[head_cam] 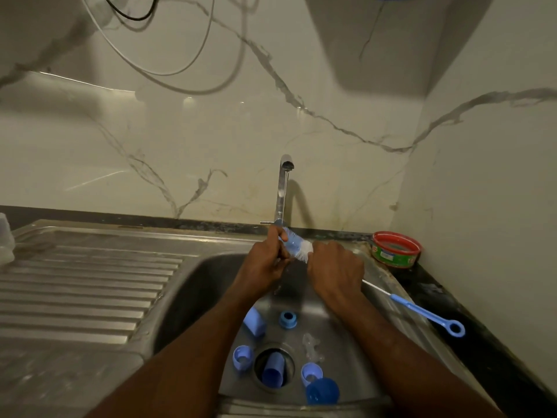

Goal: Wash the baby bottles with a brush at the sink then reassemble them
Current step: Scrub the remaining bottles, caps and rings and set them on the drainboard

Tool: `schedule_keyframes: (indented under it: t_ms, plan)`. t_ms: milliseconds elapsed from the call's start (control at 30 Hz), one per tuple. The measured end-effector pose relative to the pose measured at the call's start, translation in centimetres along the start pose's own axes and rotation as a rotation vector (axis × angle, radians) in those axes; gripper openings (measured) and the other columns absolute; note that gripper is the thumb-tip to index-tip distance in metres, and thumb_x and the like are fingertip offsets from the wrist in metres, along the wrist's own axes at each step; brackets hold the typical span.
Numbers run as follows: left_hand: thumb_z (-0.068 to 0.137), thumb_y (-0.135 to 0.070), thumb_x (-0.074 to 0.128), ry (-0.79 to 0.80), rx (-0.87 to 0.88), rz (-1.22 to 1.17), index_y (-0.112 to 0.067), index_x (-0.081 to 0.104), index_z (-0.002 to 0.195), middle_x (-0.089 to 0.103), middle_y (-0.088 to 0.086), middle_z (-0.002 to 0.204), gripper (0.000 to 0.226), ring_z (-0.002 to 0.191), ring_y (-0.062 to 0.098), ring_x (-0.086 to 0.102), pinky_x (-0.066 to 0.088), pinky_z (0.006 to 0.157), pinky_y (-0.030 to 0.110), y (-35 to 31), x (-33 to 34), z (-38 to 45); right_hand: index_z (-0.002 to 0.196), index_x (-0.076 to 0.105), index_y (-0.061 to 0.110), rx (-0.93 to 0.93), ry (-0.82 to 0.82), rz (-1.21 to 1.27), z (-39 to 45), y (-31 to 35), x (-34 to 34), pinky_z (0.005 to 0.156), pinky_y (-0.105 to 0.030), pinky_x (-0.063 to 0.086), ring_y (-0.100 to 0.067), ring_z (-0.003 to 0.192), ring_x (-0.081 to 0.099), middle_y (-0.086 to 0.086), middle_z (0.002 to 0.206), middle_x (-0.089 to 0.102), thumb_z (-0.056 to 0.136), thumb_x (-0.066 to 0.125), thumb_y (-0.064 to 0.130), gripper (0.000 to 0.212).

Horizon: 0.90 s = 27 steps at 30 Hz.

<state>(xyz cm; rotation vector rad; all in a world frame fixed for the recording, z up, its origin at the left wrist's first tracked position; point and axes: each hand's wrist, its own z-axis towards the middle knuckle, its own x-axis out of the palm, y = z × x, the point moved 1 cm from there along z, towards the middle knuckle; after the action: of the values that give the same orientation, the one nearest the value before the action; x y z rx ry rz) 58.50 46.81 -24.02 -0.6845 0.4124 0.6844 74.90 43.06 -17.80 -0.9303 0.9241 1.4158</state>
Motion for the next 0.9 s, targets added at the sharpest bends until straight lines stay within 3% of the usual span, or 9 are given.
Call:
schedule_keyframes:
  t_ms: [133, 267, 400, 467, 533, 600, 667, 767, 900]
  plan:
    - [0.089, -0.010, 0.074, -0.143, -0.178, -0.007, -0.018, 0.040, 0.128, 0.070, 0.001, 0.104, 0.052, 0.094, 0.009, 0.070, 0.058, 0.083, 0.022, 0.8, 0.3, -0.2, 0.125, 0.059, 0.022, -0.025, -0.053, 0.016, -0.5, -0.6, -0.3, 0.062, -0.031, 0.041, -0.017, 0.082, 0.061, -0.002, 0.108, 0.065, 0.093, 0.067, 0.044, 0.040]
    - [0.092, -0.019, 0.070, -0.078, -0.015, 0.033, -0.016, 0.047, 0.123, 0.068, 0.000, 0.108, 0.039, 0.097, 0.009, 0.068, 0.057, 0.087, 0.029, 1.0, 0.2, -0.3, 0.124, 0.059, 0.022, -0.110, -0.044, -0.008, -1.2, 0.3, 0.0, 0.066, -0.031, 0.042, -0.018, 0.083, 0.060, -0.004, 0.110, 0.063, 0.097, 0.063, 0.039, 0.032]
    - [0.093, -0.026, 0.065, -0.035, 0.071, -0.011, -0.017, 0.048, 0.122, 0.067, -0.002, 0.113, 0.035, 0.101, 0.005, 0.066, 0.056, 0.090, 0.024, -0.1, -0.3, -0.3, 0.118, 0.065, 0.020, -0.001, -0.021, -0.018, -0.1, 0.3, 0.3, 0.064, -0.030, 0.040, -0.016, 0.076, 0.056, -0.002, 0.103, 0.067, 0.097, 0.063, 0.038, 0.028]
    - [0.093, -0.022, 0.069, -0.039, 0.006, -0.046, -0.021, 0.045, 0.122, 0.066, -0.001, 0.120, 0.038, 0.108, 0.006, 0.066, 0.055, 0.090, 0.020, -0.5, 0.0, 0.0, 0.116, 0.066, 0.021, 0.033, -0.036, -0.007, 0.3, -0.3, 0.3, 0.061, -0.030, 0.040, -0.016, 0.076, 0.059, -0.001, 0.100, 0.068, 0.096, 0.064, 0.039, 0.027]
    - [0.092, -0.018, 0.072, -0.163, -0.199, -0.110, -0.020, 0.046, 0.120, 0.066, -0.003, 0.112, 0.038, 0.099, 0.006, 0.068, 0.055, 0.079, 0.017, -1.1, 0.4, 0.2, 0.121, 0.062, 0.020, 0.047, -0.081, 0.011, 0.2, -1.0, -0.2, 0.060, -0.031, 0.041, -0.018, 0.078, 0.061, -0.002, 0.105, 0.066, 0.096, 0.064, 0.040, 0.032]
    - [0.091, -0.016, 0.074, -0.297, -0.569, -0.357, -0.018, 0.052, 0.119, 0.066, 0.001, 0.104, 0.036, 0.091, 0.011, 0.068, 0.055, 0.074, 0.020, -1.4, 0.5, 0.1, 0.127, 0.056, 0.020, 0.046, -0.143, 0.044, -0.1, -1.3, -0.8, 0.060, -0.031, 0.042, -0.020, 0.085, 0.065, -0.004, 0.113, 0.063, 0.098, 0.060, 0.042, 0.036]
    - [0.092, -0.012, 0.071, -0.333, -0.892, -0.866, -0.012, 0.060, 0.116, 0.070, 0.013, 0.104, 0.026, 0.092, 0.020, 0.069, 0.059, 0.081, 0.032, -1.6, 0.7, 0.2, 0.130, 0.052, 0.021, -0.013, -0.188, 0.068, -0.8, -1.0, -0.9, 0.061, -0.031, 0.043, -0.019, 0.088, 0.065, -0.003, 0.117, 0.059, 0.101, 0.054, 0.045, 0.038]
    - [0.093, -0.008, 0.065, -0.261, -1.007, -1.372, 0.000, 0.068, 0.111, 0.074, 0.021, 0.109, 0.020, 0.103, 0.027, 0.071, 0.057, 0.096, 0.038, -2.3, 0.1, 0.6, 0.129, 0.050, 0.023, -0.117, -0.167, 0.102, -1.6, 0.4, -0.2, 0.064, -0.032, 0.047, -0.019, 0.088, 0.064, -0.003, 0.119, 0.057, 0.103, 0.051, 0.043, 0.033]
    - [0.095, -0.006, 0.062, -0.085, -1.071, -1.620, 0.006, 0.063, 0.120, 0.070, 0.020, 0.103, 0.028, 0.093, 0.021, 0.069, 0.062, 0.079, 0.029, -3.1, 0.2, 0.7, 0.130, 0.050, 0.022, -0.041, -0.149, 0.158, -0.7, 0.9, -0.1, 0.064, -0.033, 0.044, -0.021, 0.092, 0.064, -0.006, 0.118, 0.058, 0.103, 0.053, 0.041, 0.034]
